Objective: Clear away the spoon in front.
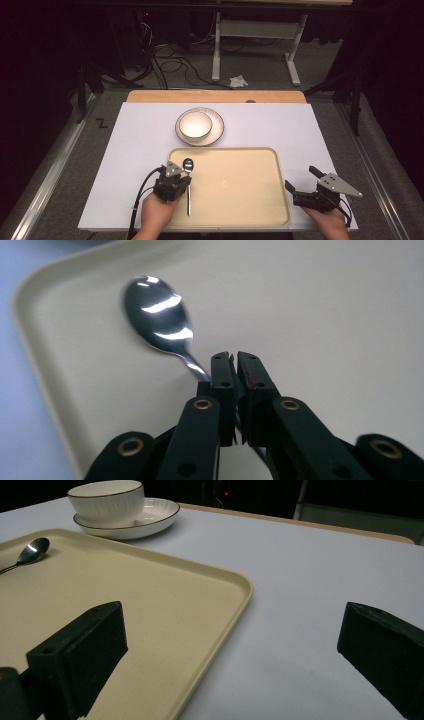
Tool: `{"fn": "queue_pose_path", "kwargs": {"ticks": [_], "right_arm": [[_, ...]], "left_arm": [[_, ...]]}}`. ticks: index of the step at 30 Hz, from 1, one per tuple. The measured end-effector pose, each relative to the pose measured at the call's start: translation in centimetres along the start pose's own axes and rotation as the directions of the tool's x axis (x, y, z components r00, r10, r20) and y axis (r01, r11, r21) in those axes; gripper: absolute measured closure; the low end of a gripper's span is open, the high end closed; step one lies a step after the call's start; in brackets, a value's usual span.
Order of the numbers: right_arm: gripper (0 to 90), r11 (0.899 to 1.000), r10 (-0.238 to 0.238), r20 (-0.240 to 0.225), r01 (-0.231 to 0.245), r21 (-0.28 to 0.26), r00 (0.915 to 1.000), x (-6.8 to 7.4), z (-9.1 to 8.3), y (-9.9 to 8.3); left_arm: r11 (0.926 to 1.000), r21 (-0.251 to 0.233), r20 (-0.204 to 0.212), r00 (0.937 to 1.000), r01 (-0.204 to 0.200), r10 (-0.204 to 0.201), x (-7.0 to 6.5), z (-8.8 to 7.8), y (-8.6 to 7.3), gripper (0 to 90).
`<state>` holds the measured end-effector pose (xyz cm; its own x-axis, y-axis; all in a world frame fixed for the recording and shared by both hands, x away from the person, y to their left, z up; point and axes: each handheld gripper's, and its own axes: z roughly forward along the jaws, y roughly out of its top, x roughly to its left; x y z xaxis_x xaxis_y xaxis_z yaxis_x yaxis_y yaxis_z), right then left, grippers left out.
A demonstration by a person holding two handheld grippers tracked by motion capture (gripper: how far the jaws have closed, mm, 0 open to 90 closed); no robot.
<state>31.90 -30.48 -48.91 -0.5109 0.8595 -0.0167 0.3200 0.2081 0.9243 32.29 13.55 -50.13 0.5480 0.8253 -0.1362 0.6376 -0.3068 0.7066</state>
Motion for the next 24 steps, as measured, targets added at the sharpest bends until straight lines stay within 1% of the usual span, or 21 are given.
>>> {"fn": "queue_pose_path", "kwargs": {"ticks": [1,3,4,5,6,7,8,9,10,11,12,14,15,17,18,19,20,21,22,23,24], "right_arm": [[0.4,1.0,-0.001,-0.002,0.001,0.0,1.0,0.0,0.0,0.0],[0.4,1.0,-0.004,-0.005,0.004,0.002,1.0,0.1,0.2,0.1],[0.4,1.0,-0.005,-0.007,0.005,0.005,1.0,0.3,0.3,0.1],[0.4,1.0,-0.007,-0.009,0.007,0.007,0.9999,0.3,0.4,0.1],[0.4,1.0,-0.005,-0.01,0.005,0.009,0.9999,0.4,0.4,0.1],[0.4,1.0,-0.009,-0.01,0.01,0.006,0.9999,0.5,0.5,0.2],[0.3,1.0,-0.007,-0.01,0.007,0.004,0.9999,0.5,0.5,0.2],[0.4,1.0,-0.007,-0.01,0.007,0.004,0.9999,0.5,0.5,0.2],[0.4,1.0,-0.003,-0.011,0.003,0.007,0.9999,0.6,0.5,0.2],[0.4,1.0,-0.011,-0.014,0.011,0.005,0.9998,0.5,0.6,0.1],[0.4,1.0,-0.002,-0.011,0.002,0.01,0.9999,0.5,0.6,0.1],[0.4,1.0,-0.004,-0.011,0.004,0.009,0.9999,0.4,0.6,0.1],[0.4,1.0,-0.004,-0.011,0.004,0.009,0.9999,0.4,0.6,0.1],[0.4,1.0,-0.004,-0.012,0.004,0.008,0.9999,0.4,0.6,0.1],[0.4,1.0,-0.004,-0.011,0.004,0.008,0.9999,0.4,0.6,0.1],[0.4,1.0,-0.004,-0.011,0.004,0.008,0.9999,0.4,0.6,0.1],[0.4,1.0,-0.003,-0.016,0.004,0.005,0.9999,0.4,0.5,0.1],[0.4,1.0,-0.003,-0.016,0.004,0.005,0.9999,0.4,0.5,0.1],[0.3,1.0,-0.002,-0.013,0.002,0.007,0.9999,0.4,0.5,0.1],[0.4,1.0,0.001,-0.016,-0.001,0.007,0.9999,0.5,0.5,0.1],[0.4,1.0,0.002,-0.017,-0.001,0.007,0.9999,0.5,0.5,0.1]], "left_arm": [[0.9998,0.001,0.017,0.9996,-0.022,0.022,-0.8,-0.3,-0.4,85.6],[0.9982,0.011,0.034,0.9977,-0.059,0.059,-1.8,-0.5,-1.0,87.1],[0.9979,0.014,0.039,0.9973,-0.063,0.062,-2.1,-0.5,-1.2,89.5],[0.9972,0.027,0.045,0.9966,-0.07,0.069,-2.4,-0.4,-1.5,90.0],[0.9956,0.043,0.044,0.9957,-0.083,0.081,-2.5,-0.3,-1.7,90.0],[0.9947,0.054,0.038,0.9956,-0.087,0.085,-2.5,-0.2,-2.0,90.0],[0.9952,0.048,0.038,0.9959,-0.085,0.083,-2.4,-0.2,-2.3,90.0],[0.9969,0.044,0.044,0.9971,-0.064,0.062,-2.1,-0.3,-2.4,90.0],[0.9973,0.047,0.044,0.9975,-0.057,0.055,-1.9,-0.5,-2.5,90.0],[0.9979,0.043,0.046,0.9978,-0.049,0.048,-1.7,-0.6,-2.7,90.0],[0.9977,0.044,0.048,0.9976,-0.051,0.049,-1.6,-0.8,-2.8,90.0],[0.9992,0.031,0.065,0.9976,-0.025,0.023,-1.4,-0.9,-3.1,90.0],[0.9992,0.031,0.065,0.9976,-0.025,0.023,-1.4,-0.9,-3.1,90.0],[0.9997,-0.012,0.072,0.9972,-0.02,0.021,-1.2,-1.3,-3.1,88.1],[0.999,-0.033,0.067,0.9973,-0.029,0.031,-1.1,-1.5,-3.0,84.5],[0.999,-0.033,0.067,0.9973,-0.029,0.031,-1.1,-1.5,-3.0,81.5],[0.9957,-0.086,0.064,0.9972,-0.034,0.04,-1.0,-1.8,-2.7,77.2],[0.9957,-0.086,0.064,0.9972,-0.034,0.04,-1.0,-1.8,-2.7,73.5],[0.9929,-0.112,0.036,0.9983,-0.042,0.046,-0.6,-2.1,-2.2,73.5],[0.9913,-0.121,0.03,0.9979,-0.053,0.057,-0.3,-2.2,-1.9,65.3],[0.9891,-0.133,0.018,0.9977,-0.062,0.065,0.0,-2.5,-1.5,62.3]]}}
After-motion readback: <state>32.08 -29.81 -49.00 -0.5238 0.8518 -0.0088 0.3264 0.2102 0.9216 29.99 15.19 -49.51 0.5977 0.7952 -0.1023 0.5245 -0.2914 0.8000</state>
